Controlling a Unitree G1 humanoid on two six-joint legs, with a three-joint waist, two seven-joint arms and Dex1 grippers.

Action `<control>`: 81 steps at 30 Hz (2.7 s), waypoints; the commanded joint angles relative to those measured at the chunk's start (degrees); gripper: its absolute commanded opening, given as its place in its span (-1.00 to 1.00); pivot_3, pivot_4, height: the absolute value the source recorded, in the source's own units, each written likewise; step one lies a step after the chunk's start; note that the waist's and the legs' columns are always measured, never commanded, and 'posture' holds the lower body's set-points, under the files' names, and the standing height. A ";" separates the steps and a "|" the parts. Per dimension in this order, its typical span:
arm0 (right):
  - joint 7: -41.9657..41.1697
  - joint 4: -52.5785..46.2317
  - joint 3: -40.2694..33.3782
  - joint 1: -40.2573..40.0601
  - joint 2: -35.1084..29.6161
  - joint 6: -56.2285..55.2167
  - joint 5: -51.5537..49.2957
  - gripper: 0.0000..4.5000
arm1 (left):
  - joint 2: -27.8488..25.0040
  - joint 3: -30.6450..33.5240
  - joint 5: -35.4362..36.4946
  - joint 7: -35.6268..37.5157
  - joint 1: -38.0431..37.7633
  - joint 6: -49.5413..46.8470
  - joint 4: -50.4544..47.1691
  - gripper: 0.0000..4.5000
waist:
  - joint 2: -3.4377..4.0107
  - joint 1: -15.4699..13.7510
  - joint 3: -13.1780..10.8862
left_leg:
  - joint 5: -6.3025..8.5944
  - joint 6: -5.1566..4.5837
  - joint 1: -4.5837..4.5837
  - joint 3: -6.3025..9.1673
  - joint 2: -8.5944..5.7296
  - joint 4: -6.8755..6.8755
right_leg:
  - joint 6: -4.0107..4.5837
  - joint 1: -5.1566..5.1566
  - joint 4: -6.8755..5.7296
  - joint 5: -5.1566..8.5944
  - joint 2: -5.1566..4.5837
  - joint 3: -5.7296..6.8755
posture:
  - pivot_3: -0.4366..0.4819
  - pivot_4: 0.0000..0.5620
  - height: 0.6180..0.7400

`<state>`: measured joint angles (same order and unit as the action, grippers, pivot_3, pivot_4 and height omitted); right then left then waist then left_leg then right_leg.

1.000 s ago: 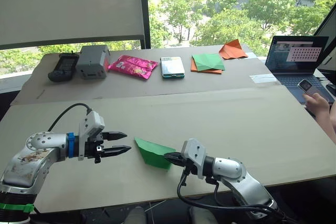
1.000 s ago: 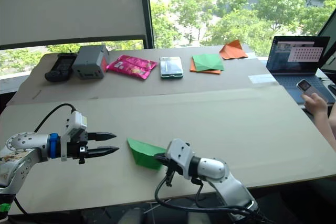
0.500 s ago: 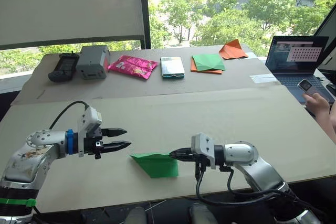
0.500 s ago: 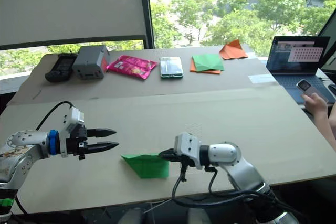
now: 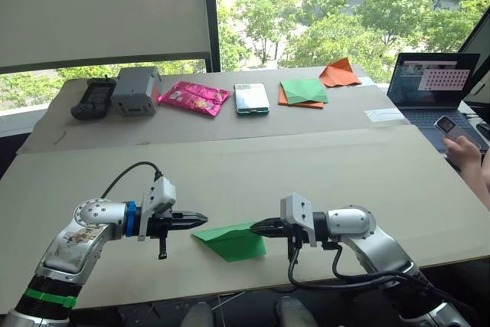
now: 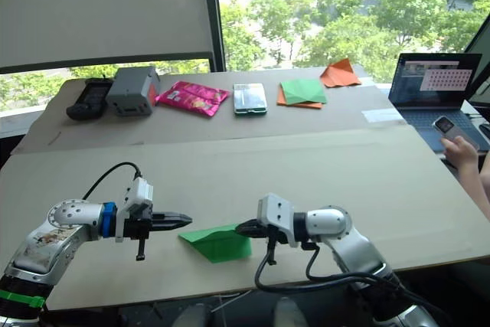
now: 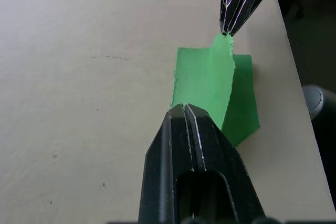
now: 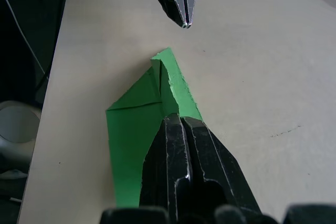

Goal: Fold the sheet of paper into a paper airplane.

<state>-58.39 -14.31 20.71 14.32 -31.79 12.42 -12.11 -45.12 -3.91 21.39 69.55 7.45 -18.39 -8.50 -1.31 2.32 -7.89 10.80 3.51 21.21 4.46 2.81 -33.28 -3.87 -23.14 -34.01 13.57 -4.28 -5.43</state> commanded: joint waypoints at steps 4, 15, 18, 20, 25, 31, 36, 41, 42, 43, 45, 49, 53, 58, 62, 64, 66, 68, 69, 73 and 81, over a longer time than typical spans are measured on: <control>0.86 -2.85 -1.03 -0.57 -0.01 0.65 -0.41 -1.00 | -0.41 -2.82 -5.25 0.37 -0.61 6.44 1.99 -0.98 | 0.00 -0.07 0.00 | 0.00 0.00 0.01 0.00 0.00 0.00 | 0.00 -0.01 -0.01 0.00 0.00 0.00 | -0.05 -0.47 0.87; 1.72 -3.40 0.11 0.42 0.88 2.64 0.04 -1.00 | -0.45 -7.84 -14.29 -0.72 -1.27 17.14 7.22 -0.98 | 0.10 -0.26 0.08 | 0.00 0.01 -0.01 -0.01 -0.01 0.00 | 0.00 0.03 -0.01 0.00 -0.03 0.00 | -0.05 -0.47 0.87; 2.35 -3.06 0.73 1.30 1.85 3.79 0.51 -1.00 | -0.59 -7.98 -14.79 -0.68 -1.38 18.14 7.62 -0.98 | 0.18 -0.18 0.12 | 0.01 0.01 -0.04 -0.01 -0.01 0.00 | 0.00 0.02 -0.01 0.00 -0.03 0.00 | -0.05 -0.47 0.87; 2.85 -2.59 1.21 1.93 2.49 4.56 1.02 -1.00 | -0.54 -7.97 -14.83 -0.69 -1.29 18.33 7.61 -0.98 | 0.21 -0.17 0.14 | 0.01 0.01 -0.05 -0.02 0.00 0.01 | 0.00 0.02 -0.02 0.00 -0.02 0.00 | -0.05 -0.47 0.87; 5.04 0.66 1.87 4.66 5.14 5.24 3.13 -1.00 | -0.15 -7.89 -14.76 -1.13 -0.55 18.06 7.59 -0.98 | 0.22 -0.13 0.16 | 0.00 0.01 -0.05 -0.02 0.00 0.01 | 0.00 0.02 -0.02 0.00 -0.02 0.00 | -0.05 -0.47 0.87; 5.70 4.40 2.22 5.85 5.02 6.84 5.69 -1.00 | -0.21 -7.63 -14.24 -1.34 0.05 17.02 6.64 -0.98 | 0.22 -0.23 0.17 | -0.01 -0.02 -0.05 -0.02 0.00 0.00 | 0.00 0.05 -0.04 0.00 -0.01 0.00 | -0.05 -0.47 0.87; 5.93 4.83 2.72 5.68 5.31 10.10 6.20 -1.00 | -0.25 -7.13 -13.56 -1.15 1.96 15.68 6.39 -0.98 | 0.22 -0.24 0.17 | -0.03 -0.05 -0.04 -0.02 0.00 0.01 | 0.00 0.04 -0.07 0.00 0.01 0.00 | -0.05 -0.47 0.87; 6.90 3.92 2.26 5.67 6.28 11.78 6.00 -1.00 | -0.26 -6.97 -13.60 -0.99 2.97 15.61 6.84 -0.98 | 0.21 -0.17 0.17 | -0.03 -0.05 -0.02 -0.01 0.00 0.00 | 0.00 0.04 -0.07 0.00 0.01 0.00 | -0.05 -0.47 0.87; 7.28 4.15 2.36 5.83 6.51 11.81 6.37 -1.00 | -0.30 -6.97 -13.71 -0.98 3.07 15.72 6.94 -0.98 | 0.21 -0.15 0.16 | -0.04 -0.06 -0.02 -0.01 0.00 0.00 | 0.00 0.04 -0.07 0.00 0.01 0.00 | -0.05 -0.47 0.87; 7.53 4.27 2.44 5.92 6.70 11.88 6.58 -1.00 | -0.34 -6.93 -13.76 -0.95 3.11 15.80 7.00 -0.98 | 0.21 -0.14 0.16 | -0.04 -0.06 -0.02 -0.01 0.00 0.00 | 0.00 0.03 -0.07 0.00 0.02 0.00 | -0.05 -0.47 0.87; 8.27 5.01 2.75 6.24 7.25 12.02 7.17 -1.00 | -0.26 -6.97 -13.84 -0.91 3.28 15.75 6.98 -0.98 | 0.20 -0.08 0.16 | -0.05 -0.07 -0.02 -0.01 0.00 0.01 | -0.01 0.03 -0.07 0.00 0.02 0.00 | -0.05 -0.47 0.87; 8.84 5.95 3.76 6.50 7.37 12.39 8.57 -1.00 | -0.11 -7.02 -14.01 -1.05 3.34 15.80 6.92 -0.98 | 0.20 -0.04 0.16 | -0.06 -0.09 -0.02 -0.01 0.00 0.01 | -0.01 0.03 -0.07 0.00 0.03 -0.01 | -0.05 -0.47 0.87; 9.45 6.47 4.15 6.36 7.54 12.94 9.87 -1.00 | 0.05 -6.86 -14.04 -1.36 3.46 15.58 6.50 -0.98 | 0.19 -0.03 0.17 | -0.06 -0.10 -0.03 -0.01 0.01 0.01 | -0.01 0.03 -0.07 0.00 0.04 -0.01 | -0.05 -0.47 0.87; 9.77 6.84 4.62 6.43 7.82 13.97 10.54 -1.00 | 0.94 -3.06 -7.05 -1.17 5.87 7.27 3.22 -0.98 | 0.15 -0.14 0.14 | -0.06 -0.10 -0.01 0.00 0.01 0.01 | -0.01 0.03 -0.08 0.00 0.04 -0.01 | -0.05 -0.47 0.87; 9.79 6.89 4.72 6.40 7.90 14.21 10.63 -1.00 | 0.99 0.39 2.97 0.18 7.43 -3.52 -1.80 -0.98 | 0.08 -0.04 0.14 | -0.06 -0.10 0.01 0.00 0.01 0.00 | -0.01 0.05 -0.09 -0.01 0.04 -0.01 | -0.05 -0.47 0.87; 9.92 7.13 4.88 6.39 7.94 14.27 10.81 -1.00 | 1.06 0.82 5.20 0.15 7.34 -6.18 -3.69 -0.98 | 0.09 0.09 0.15 | -0.08 -0.13 0.00 0.01 0.01 0.00 | -0.01 0.06 -0.09 -0.01 0.04 0.00 | -0.05 -0.47 0.87; 10.07 7.37 4.97 6.45 8.00 14.37 10.94 -1.00 | 0.79 0.29 4.95 -0.02 6.70 -6.46 -4.67 -0.98 | 0.10 0.20 0.15 | -0.09 -0.14 -0.04 0.01 0.01 0.00 | -0.01 0.09 -0.09 -0.01 0.04 -0.01 | -0.05 -0.47 0.87; 10.39 7.63 4.97 6.66 8.07 14.57 11.05 -1.00 | 0.79 -0.22 4.66 -0.07 6.09 -6.48 -5.19 -0.98 | 0.10 0.24 0.15 | -0.24 -0.39 -0.06 0.02 0.01 0.01 | -0.01 0.08 -0.09 -0.01 0.07 -0.01 | -0.05 -0.47 0.87; 10.45 7.69 4.95 6.75 8.08 14.67 10.99 -1.00 | 1.01 -0.55 4.38 -0.26 5.92 -6.38 -5.30 -0.98 | 0.10 0.25 0.15 | -0.24 -0.40 -0.06 0.03 0.01 0.01 | -0.01 0.07 -0.09 -0.01 0.09 -0.01 | -0.05 -0.47 0.87; 10.65 7.61 4.91 6.98 8.05 15.03 10.78 -1.00 | 1.52 -3.63 0.30 -0.80 5.09 -2.82 -4.21 -0.98 | 0.08 0.14 0.15 | -0.23 -0.38 -0.05 0.03 0.01 0.01 | -0.01 0.07 -0.07 -0.01 0.08 -0.02 | -0.05 -0.47 0.87; 10.57 5.36 4.30 7.41 7.90 16.82 9.86 -1.00 | 3.25 -6.59 -5.12 -2.90 5.87 1.55 -0.32 -0.98 | 0.08 0.07 0.15 | -0.20 -0.32 -0.03 0.03 0.01 0.00 | -0.01 0.06 -0.06 -0.01 0.08 -0.03 | -0.05 -0.47 0.87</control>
<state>-48.38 -7.98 25.94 21.26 -23.60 28.12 -2.44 -41.88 -10.31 17.72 67.21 12.52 -18.59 -9.37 -1.24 2.39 -7.74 10.60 3.19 21.18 4.49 2.82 -33.28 -3.88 -23.08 -34.07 13.57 -4.20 -5.46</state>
